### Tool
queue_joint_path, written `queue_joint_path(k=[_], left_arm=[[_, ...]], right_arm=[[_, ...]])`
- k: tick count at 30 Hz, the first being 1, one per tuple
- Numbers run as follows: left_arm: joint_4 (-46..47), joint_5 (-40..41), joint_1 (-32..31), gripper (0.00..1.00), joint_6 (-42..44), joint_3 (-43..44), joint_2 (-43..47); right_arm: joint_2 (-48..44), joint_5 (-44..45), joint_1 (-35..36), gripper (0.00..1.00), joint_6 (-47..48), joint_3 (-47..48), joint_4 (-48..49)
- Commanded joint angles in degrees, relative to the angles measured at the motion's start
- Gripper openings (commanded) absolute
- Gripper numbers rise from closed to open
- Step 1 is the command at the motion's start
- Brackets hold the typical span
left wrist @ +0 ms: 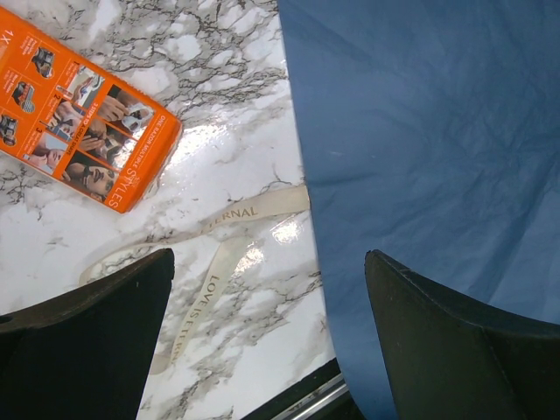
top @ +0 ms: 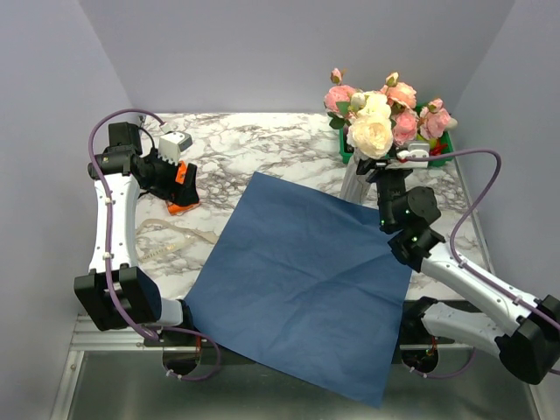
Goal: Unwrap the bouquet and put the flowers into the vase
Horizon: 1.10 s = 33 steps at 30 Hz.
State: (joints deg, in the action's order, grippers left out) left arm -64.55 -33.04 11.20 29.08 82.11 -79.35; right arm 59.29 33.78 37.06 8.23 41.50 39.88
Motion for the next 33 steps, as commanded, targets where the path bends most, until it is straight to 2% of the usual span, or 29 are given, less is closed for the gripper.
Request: queue_joint_path(k=[1, 6, 10, 13, 17, 19, 23, 25, 26, 27, 29, 33], left_arm=[[-0.6, -1.7, 0.5, 0.99, 0.2, 1.1, 1.5], [-0.8, -2.0, 0.4, 0.99, 0.0, 1.0, 2.0], [-0.9, -2.3, 0.4, 0.99, -0.2, 0.5, 3.1], [-1.2, -2.5, 0.4, 0.99, 0.2, -0.1, 3.9], [-1.1, -2.2, 0.5, 0.99, 0.5, -1.3, 4.9], [-1.4, -2.2, 0.4, 0.99, 0.5, -1.2, 4.6], [-2.0, -2.6, 0.4, 0.99, 0.5, -0.5, 4.1], [-2.4, -3.4, 0.5, 0.99, 0.5, -0.5, 4.3], [-2.5, -3.6, 0.4, 0.99, 0.5, -0.5, 4.5], [-2.4, -3.8, 0.4, 0.99, 0.4, -0.8, 4.6], [-2.1, -4.3, 0.4, 0.99, 0.1, -1.5, 5.3], [0.1, -4.0, 0.4, 0.99, -1.0, -3.4, 6.0]], right_arm=[[-3.1, -1.1, 0.2, 0.71, -8.0, 0.6, -13.0], [-3.3, -0.6, 0.2, 0.71, -14.0, 3.9, -26.8], [-3.7, 0.8, -0.1, 0.63, -17.4, 2.7, -30.7], [-4.3, 2.0, -1.3, 0.57, -23.3, 3.7, -37.9], [-7.6, -1.0, -1.3, 0.57, -26.6, 0.3, -39.4], [-8.8, -4.8, -1.3, 0.61, -26.9, -1.5, -39.6], [-7.4, -9.2, -1.3, 0.82, -28.4, -0.2, -45.2], [-4.3, -11.8, -1.3, 0.87, -29.8, 2.3, -52.9], [-2.5, -11.5, -1.3, 0.96, -31.1, 6.1, -60.8], [1.5, -9.7, -1.3, 0.99, -33.2, 7.9, -65.1], [4.9, -8.3, -1.4, 1.0, -38.4, 12.4, -74.7], [6.7, -9.1, -1.2, 1.0, -40.4, 12.7, -77.7]])
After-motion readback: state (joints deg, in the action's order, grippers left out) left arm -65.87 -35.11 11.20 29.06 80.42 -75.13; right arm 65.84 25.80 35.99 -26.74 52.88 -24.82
